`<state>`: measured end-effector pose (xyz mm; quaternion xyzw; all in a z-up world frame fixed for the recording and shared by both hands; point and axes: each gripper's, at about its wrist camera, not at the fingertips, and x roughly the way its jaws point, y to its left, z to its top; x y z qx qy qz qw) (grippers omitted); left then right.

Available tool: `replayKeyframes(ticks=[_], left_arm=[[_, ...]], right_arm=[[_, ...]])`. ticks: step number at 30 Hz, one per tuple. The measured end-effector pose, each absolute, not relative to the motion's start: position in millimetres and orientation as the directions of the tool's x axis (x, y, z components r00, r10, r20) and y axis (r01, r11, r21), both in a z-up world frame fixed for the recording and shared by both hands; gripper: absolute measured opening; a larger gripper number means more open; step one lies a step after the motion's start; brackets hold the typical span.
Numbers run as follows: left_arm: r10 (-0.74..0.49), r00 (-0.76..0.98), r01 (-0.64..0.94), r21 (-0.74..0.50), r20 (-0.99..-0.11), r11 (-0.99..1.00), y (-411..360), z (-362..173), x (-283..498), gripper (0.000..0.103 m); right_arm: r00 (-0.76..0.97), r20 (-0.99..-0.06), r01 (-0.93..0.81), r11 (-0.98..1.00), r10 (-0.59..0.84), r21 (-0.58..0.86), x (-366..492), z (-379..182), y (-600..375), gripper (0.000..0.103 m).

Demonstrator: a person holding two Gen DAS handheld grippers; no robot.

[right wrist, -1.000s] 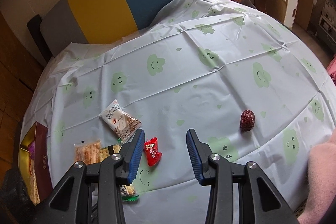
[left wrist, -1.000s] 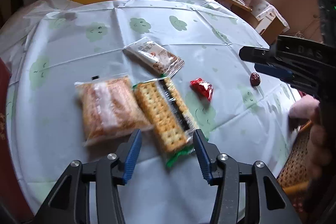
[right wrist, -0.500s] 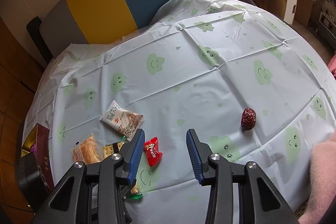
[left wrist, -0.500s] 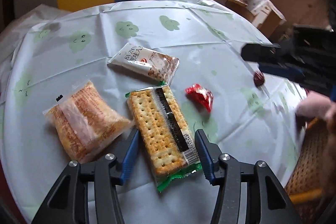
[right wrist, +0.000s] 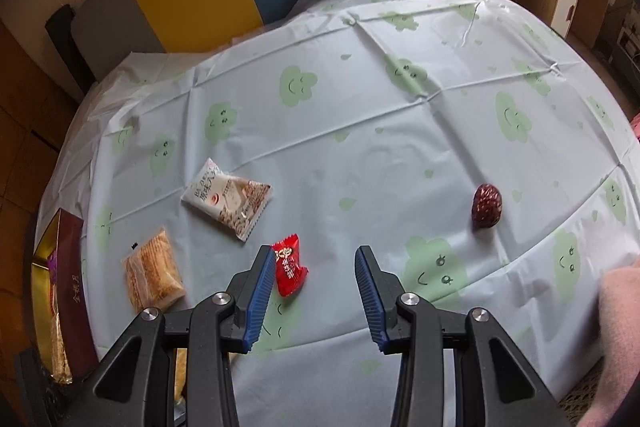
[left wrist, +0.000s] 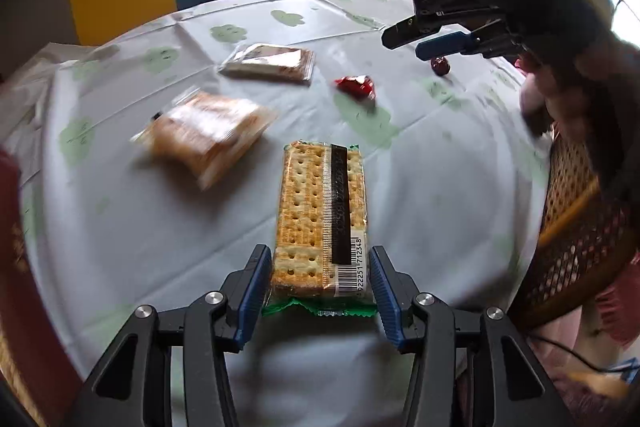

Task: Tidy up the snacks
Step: 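Lift the saltine pack with the left gripper while right grasps the small red candy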

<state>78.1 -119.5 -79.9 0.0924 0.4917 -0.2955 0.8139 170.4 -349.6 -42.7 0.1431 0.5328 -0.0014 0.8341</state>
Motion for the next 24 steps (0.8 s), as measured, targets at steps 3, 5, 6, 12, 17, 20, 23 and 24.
replayKeyframes(ticks=[3,5,6,12,17,20,23,24], left_arm=[[-0.381,0.351,0.566,-0.131,-0.855,0.814,-109,-79,68,0.051],[-0.380,0.358,0.564,-0.127,-0.853,0.816,-103,-79,63,0.052],[-0.381,0.361,0.561,-0.128,-0.851,0.818,-100,-79,61,0.052],[-0.392,0.374,0.537,-0.148,-0.840,0.831,-91,-79,57,0.054],[-0.389,0.392,0.534,-0.139,-0.834,0.834,-91,-80,52,0.059],[-0.398,0.393,0.527,-0.152,-0.829,0.836,-88,-79,49,0.059],[-0.409,0.388,0.508,-0.178,-0.826,0.843,-79,-76,47,0.059],[-0.405,0.400,0.502,-0.173,-0.822,0.847,-76,-74,46,0.059]], right_arm=[[0.418,-0.897,0.160,0.960,0.145,0.230,172,-46,-349,0.042],[0.405,-0.898,0.152,0.956,0.173,0.252,172,-49,-348,0.042],[0.392,-0.899,0.141,0.953,0.194,0.267,173,-51,-345,0.042],[0.339,-0.926,0.063,0.978,0.167,0.200,186,-61,-320,0.042],[0.293,-0.954,-0.016,0.998,0.065,0.064,204,-83,-293,0.042],[0.297,-0.955,-0.068,0.998,0.022,0.002,204,-87,-285,0.020],[0.288,-0.956,-0.096,0.995,0.064,0.038,198,-85,-281,0.019],[0.267,-0.961,-0.119,0.992,0.079,0.049,195,-87,-277,0.019]])
